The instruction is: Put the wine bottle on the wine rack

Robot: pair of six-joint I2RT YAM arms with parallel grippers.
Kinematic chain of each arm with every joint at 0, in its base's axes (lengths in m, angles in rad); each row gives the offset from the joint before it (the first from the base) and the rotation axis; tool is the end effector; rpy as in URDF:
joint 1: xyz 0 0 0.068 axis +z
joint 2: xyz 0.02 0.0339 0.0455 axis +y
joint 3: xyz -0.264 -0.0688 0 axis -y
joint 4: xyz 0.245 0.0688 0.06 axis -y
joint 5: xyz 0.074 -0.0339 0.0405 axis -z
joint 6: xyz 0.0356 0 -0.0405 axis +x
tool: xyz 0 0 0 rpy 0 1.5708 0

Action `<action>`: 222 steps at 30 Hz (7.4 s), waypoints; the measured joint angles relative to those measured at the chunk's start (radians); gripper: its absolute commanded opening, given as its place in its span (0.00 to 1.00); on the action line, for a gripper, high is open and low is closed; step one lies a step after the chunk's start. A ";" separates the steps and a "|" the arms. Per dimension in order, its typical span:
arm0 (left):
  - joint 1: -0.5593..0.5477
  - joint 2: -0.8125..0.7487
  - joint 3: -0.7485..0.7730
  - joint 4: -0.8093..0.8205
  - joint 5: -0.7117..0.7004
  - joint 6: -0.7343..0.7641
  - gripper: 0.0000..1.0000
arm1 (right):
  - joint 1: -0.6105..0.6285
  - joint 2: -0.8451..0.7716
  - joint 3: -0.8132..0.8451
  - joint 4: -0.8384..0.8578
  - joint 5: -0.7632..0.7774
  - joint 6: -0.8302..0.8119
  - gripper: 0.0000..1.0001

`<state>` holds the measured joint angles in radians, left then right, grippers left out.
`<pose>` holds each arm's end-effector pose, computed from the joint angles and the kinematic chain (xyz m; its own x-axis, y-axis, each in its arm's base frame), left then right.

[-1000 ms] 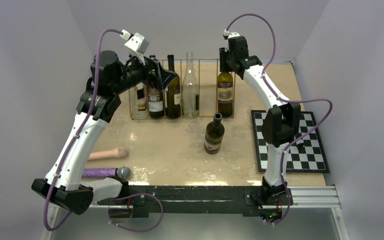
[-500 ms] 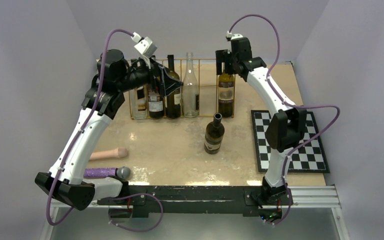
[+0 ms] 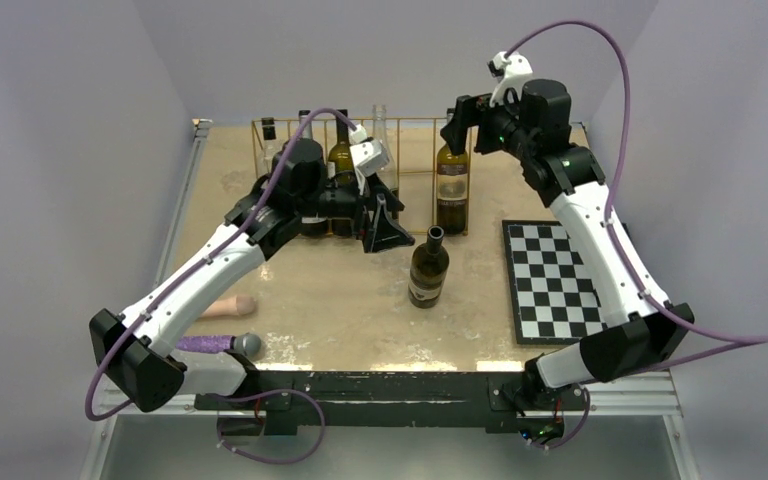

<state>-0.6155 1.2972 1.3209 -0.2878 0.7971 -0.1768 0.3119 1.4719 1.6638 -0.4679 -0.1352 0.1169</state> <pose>0.2201 -0.1869 0.4077 -0.3799 0.1181 -0.9174 0.9147 0.1957 -0.3536 0.3108 0.1053 0.4521 -0.3075 0.0223 -0.9513 -0.3943 0.9069 0.1487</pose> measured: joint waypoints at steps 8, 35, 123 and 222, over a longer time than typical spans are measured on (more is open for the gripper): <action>-0.068 0.043 -0.060 0.079 -0.042 0.032 0.92 | -0.040 -0.100 -0.191 0.012 -0.080 0.047 0.92; -0.224 0.161 -0.142 0.385 -0.234 0.100 0.58 | -0.123 -0.176 -0.314 -0.027 -0.156 0.272 0.86; -0.092 0.743 0.732 -0.123 -0.832 -0.074 0.00 | -0.149 -0.625 -0.544 -0.202 -0.162 0.268 0.84; 0.066 -0.036 -0.062 -0.126 -1.080 -0.022 0.99 | -0.149 -0.490 -0.400 -0.196 0.336 0.268 0.98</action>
<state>-0.5495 1.2610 1.2591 -0.4137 -0.2829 -0.1986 0.1627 0.9821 1.2640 -0.6640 0.2005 0.3851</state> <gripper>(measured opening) 0.992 0.985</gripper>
